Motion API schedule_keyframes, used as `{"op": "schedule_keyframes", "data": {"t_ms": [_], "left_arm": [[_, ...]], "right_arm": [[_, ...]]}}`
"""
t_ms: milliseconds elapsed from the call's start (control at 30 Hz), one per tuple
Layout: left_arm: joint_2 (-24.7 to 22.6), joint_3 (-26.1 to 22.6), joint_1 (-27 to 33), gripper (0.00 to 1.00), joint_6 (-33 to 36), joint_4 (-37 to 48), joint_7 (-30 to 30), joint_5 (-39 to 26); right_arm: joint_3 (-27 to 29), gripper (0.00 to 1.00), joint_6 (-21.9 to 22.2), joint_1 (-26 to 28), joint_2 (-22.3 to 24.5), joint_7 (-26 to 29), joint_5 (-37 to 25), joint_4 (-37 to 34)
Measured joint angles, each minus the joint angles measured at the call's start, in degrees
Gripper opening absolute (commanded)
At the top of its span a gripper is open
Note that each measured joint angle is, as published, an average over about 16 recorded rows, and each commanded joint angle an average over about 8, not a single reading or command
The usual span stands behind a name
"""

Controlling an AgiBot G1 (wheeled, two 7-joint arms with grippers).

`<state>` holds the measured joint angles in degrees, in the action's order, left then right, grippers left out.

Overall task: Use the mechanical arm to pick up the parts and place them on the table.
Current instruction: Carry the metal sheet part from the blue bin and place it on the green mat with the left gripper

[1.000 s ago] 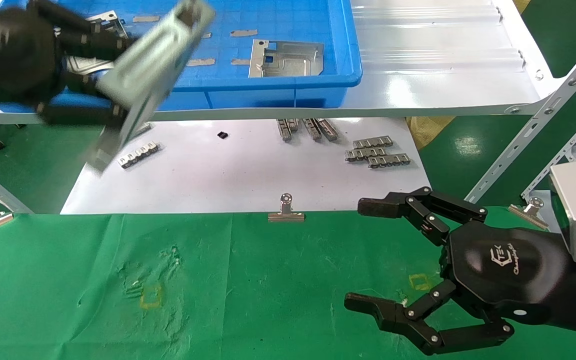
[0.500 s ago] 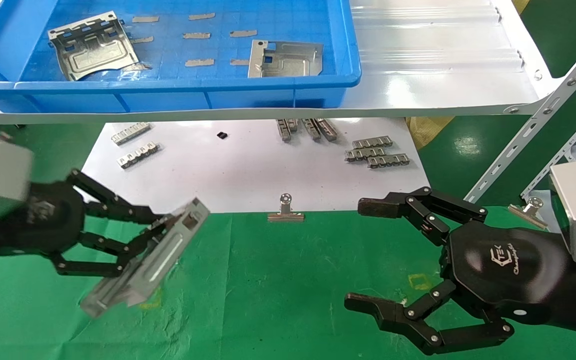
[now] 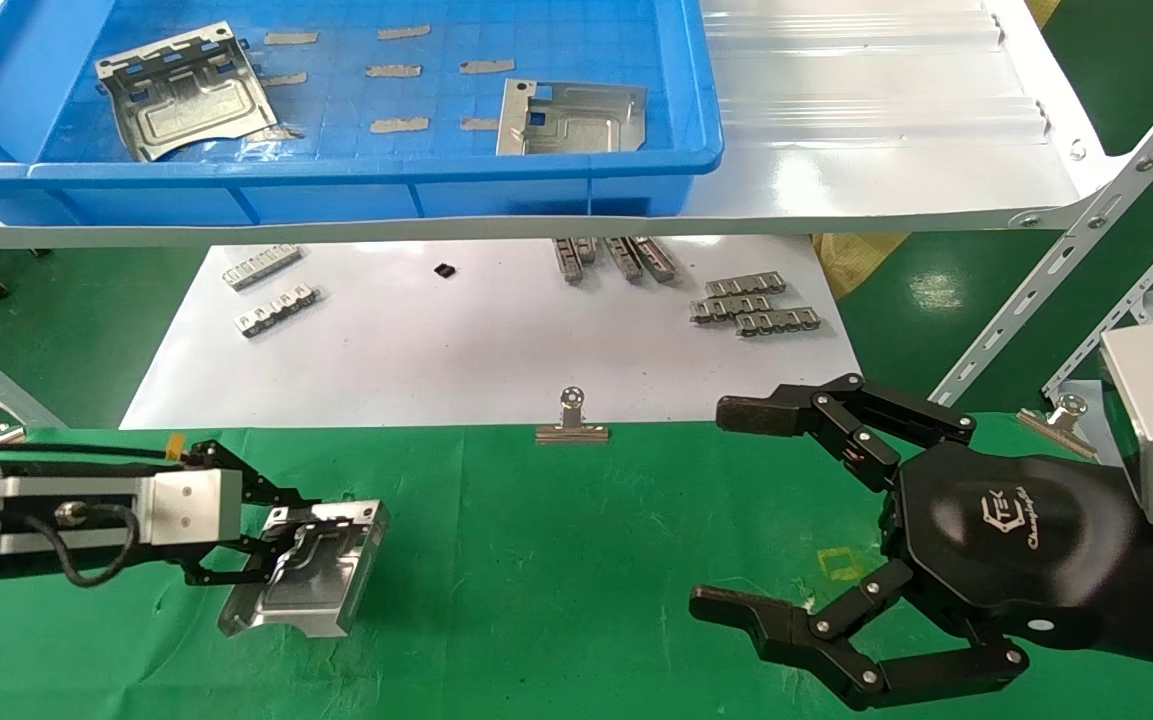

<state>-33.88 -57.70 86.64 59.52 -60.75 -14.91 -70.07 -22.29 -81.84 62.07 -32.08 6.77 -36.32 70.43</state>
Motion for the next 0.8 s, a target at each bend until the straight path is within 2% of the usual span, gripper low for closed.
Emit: {"op": "schedule_keyframes", "data": {"t_ms": [67,267,333,800], "left_arm": [[0.65,-0.35,-1.05,0.09,-2.24,-2.04,0.49,-1.3],[2.22,-1.39,-2.84,0.83,-6.45,-6.69,3.6,-4.57],[2.49,-1.72,-3.08,0.99,-7.26,-7.68,4.78,-5.53],[3.0,-2.81,-2.86,1.0,-7.84,-9.67,9.41,-8.1]], "right_arm": [[0.0,1.0,0.0,0.0,0.0,0.0,0.0,0.0],[0.0,1.0,0.0,0.0,0.0,0.0,0.0,0.0],[0.0,1.0,0.0,0.0,0.0,0.0,0.0,0.0],[0.0,1.0,0.0,0.0,0.0,0.0,0.0,0.0]]}}
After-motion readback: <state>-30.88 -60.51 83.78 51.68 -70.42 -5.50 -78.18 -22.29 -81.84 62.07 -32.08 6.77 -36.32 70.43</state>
